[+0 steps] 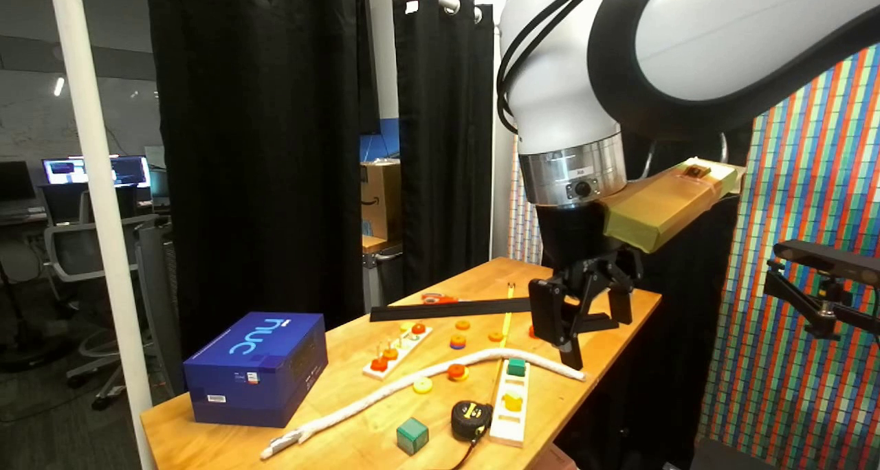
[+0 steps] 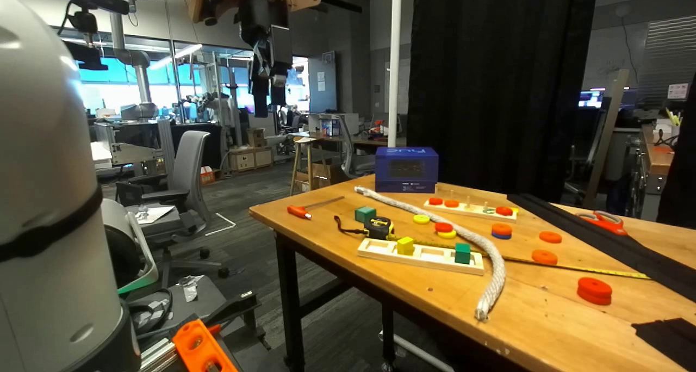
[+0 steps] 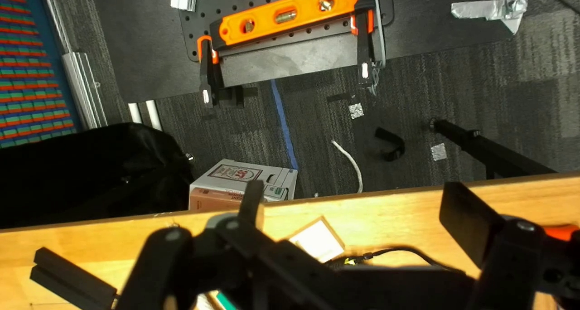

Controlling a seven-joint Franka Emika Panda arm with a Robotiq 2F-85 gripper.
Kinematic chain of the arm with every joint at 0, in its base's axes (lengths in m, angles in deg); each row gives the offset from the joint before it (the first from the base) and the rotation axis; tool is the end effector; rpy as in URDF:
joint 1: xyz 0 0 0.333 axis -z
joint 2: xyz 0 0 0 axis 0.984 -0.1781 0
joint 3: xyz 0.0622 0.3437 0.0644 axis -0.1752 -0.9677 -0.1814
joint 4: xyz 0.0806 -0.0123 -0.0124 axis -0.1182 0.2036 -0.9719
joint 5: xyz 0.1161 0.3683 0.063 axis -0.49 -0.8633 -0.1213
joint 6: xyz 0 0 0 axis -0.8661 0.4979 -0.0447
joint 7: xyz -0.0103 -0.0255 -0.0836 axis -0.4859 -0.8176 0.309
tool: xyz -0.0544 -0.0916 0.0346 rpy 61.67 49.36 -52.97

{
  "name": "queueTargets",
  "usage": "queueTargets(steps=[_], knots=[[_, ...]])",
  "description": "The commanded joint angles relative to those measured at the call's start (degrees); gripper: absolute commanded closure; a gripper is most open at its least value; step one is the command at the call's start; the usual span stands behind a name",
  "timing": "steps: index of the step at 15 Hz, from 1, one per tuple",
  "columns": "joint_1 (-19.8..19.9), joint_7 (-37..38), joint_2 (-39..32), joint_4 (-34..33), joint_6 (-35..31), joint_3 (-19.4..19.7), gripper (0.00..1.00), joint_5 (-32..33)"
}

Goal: Remove the orange ring from the left side of the wooden stand

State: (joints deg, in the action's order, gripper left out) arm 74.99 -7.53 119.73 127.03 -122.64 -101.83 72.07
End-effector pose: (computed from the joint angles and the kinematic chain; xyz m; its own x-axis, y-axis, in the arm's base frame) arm 0.2651 0.1468 0.4907 0.9855 -0.1494 -0.0803 -0.1276 -0.9650 0.2293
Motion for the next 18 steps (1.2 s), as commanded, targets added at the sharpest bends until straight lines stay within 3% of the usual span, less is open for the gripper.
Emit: queueTargets(steps=[1,5,11,18], knots=[[0.5,0.9,-3.4,-0.6,-4.6,1.0,0.0,0.6],[1.4,1.3,-10.3,-1.2,-14.4,2.2,0.0,0.3],[1.3,0.2,-26.1,-4.8,-28.9,3.6,0.0,1.5],[0.0,-4.1,-41.4,-14.9,-35.9,7.6,0.0,3.2]])
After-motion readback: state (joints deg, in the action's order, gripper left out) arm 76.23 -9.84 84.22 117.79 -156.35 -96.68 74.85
